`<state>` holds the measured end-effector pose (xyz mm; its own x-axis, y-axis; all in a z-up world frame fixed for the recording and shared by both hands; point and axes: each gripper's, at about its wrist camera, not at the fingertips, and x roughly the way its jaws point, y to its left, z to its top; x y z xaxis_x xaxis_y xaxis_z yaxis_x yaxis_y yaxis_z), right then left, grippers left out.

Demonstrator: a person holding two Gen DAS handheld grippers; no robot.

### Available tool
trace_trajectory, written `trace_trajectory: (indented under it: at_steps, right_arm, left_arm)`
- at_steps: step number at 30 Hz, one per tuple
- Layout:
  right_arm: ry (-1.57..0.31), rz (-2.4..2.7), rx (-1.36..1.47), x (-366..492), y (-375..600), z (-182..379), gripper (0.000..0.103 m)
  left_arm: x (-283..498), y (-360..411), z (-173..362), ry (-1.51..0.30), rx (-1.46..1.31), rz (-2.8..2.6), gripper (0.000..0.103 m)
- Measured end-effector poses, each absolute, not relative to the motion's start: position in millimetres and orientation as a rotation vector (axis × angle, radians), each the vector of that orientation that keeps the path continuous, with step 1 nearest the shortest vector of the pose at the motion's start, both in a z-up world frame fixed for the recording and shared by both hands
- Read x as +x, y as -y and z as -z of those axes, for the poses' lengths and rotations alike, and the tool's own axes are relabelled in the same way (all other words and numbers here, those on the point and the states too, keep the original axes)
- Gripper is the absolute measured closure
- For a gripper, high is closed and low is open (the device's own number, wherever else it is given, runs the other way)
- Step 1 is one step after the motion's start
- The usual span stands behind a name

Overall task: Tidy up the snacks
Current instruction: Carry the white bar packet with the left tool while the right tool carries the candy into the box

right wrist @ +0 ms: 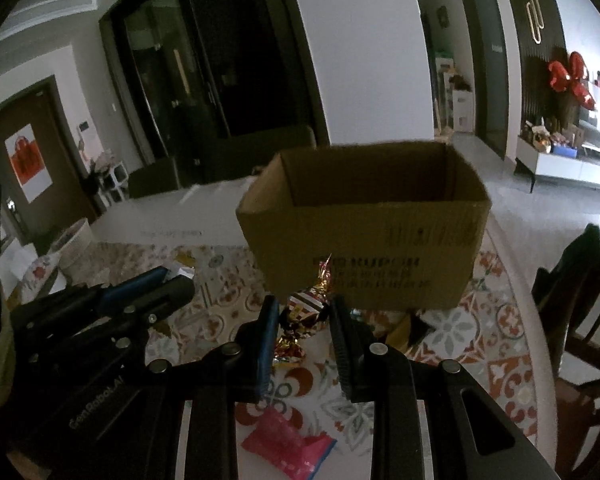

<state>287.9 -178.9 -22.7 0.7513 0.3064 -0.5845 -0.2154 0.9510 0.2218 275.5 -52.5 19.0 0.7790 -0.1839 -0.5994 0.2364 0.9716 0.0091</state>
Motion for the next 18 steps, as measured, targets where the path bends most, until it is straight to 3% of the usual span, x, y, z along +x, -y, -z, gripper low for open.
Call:
trace_trajectory:
  at_steps: [18]
  right_arm:
    - [-0.529, -0.256, 0.148, 305, 204, -30, 0.076]
  left_arm:
    - [302, 71, -62, -0.533, 0.118, 0.232, 0.084]
